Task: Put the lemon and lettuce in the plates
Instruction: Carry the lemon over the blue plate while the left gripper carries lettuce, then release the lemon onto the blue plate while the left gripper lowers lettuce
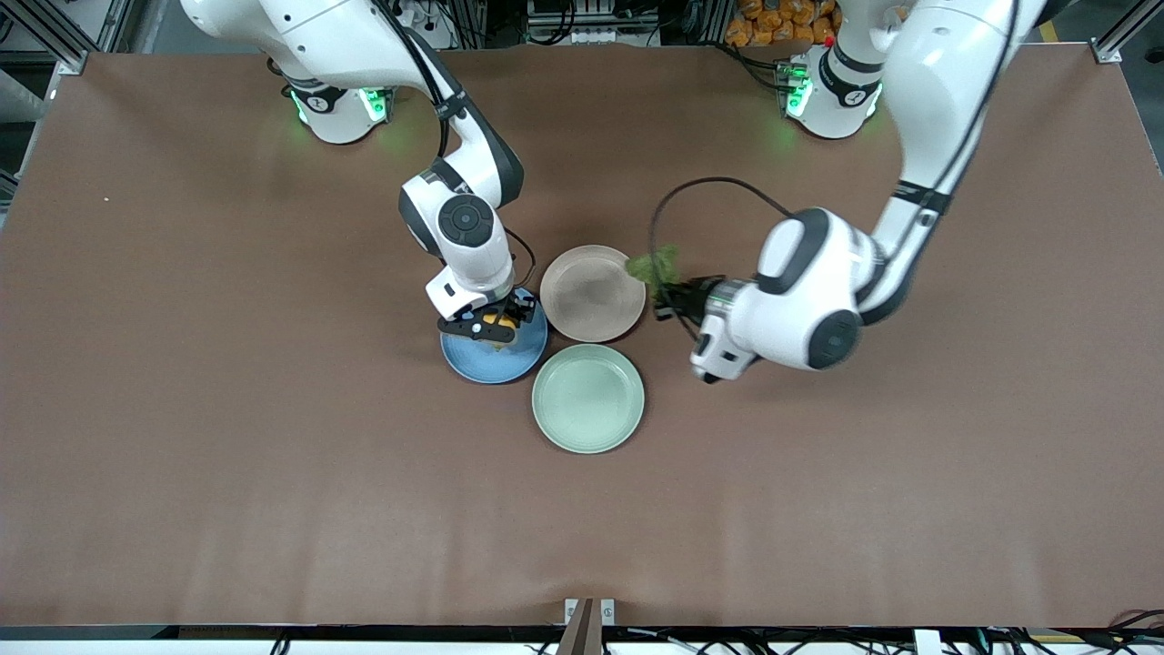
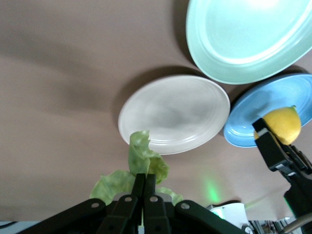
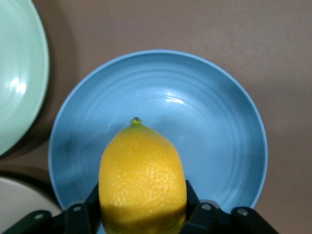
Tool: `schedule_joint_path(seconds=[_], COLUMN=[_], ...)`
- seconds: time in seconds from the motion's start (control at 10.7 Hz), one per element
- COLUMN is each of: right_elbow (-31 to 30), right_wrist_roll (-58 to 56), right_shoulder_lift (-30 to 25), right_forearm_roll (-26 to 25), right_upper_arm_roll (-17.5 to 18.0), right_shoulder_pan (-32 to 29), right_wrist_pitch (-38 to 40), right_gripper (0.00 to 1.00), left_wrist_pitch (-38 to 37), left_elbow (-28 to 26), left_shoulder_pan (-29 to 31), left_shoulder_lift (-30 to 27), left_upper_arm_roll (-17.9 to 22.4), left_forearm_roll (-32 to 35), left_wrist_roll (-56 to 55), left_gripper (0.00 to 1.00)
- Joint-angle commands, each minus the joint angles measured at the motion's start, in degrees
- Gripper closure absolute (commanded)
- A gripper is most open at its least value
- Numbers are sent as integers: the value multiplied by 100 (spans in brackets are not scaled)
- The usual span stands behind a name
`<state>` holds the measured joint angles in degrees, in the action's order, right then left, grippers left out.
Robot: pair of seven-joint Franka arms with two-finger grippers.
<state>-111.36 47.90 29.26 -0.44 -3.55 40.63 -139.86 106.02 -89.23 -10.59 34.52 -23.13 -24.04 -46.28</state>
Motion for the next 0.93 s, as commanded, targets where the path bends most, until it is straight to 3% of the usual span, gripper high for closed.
schedule_joint_path(seconds=[0.0, 0.09, 0.37, 0.56, 0.84], right_elbow=[35, 253, 2200, 2845, 2962], right_wrist_roll=[88, 61, -594, -1473, -2432], right_shoulder_lift=[-164, -523, -658, -815, -1237], right_forearm_roll=[-123, -123, -106, -79, -35], right_upper_arm_roll=[-48, -275, -812, -848, -857], right_shoulder_pan=[-46, -56, -247, -721, -1424], right_wrist_pitch=[151, 752, 3466, 4227, 4309], right_gripper=[0, 0, 0, 0, 0], left_wrist_pitch=[478, 672, 1218, 1586, 1799], left_elbow=[-33, -42, -33, -42, -33], left_shoulder_pan=[-276, -538, -901, -1014, -1200], left_shoulder_lift=[238, 283, 564, 800, 969], left_upper_arm_roll=[19, 36, 80, 89, 370], left_forearm_roll=[-241, -259, -189, -93, -75], left_wrist_roll=[-442, -643, -935, -944, -847], left_gripper=[100, 100, 100, 100, 100])
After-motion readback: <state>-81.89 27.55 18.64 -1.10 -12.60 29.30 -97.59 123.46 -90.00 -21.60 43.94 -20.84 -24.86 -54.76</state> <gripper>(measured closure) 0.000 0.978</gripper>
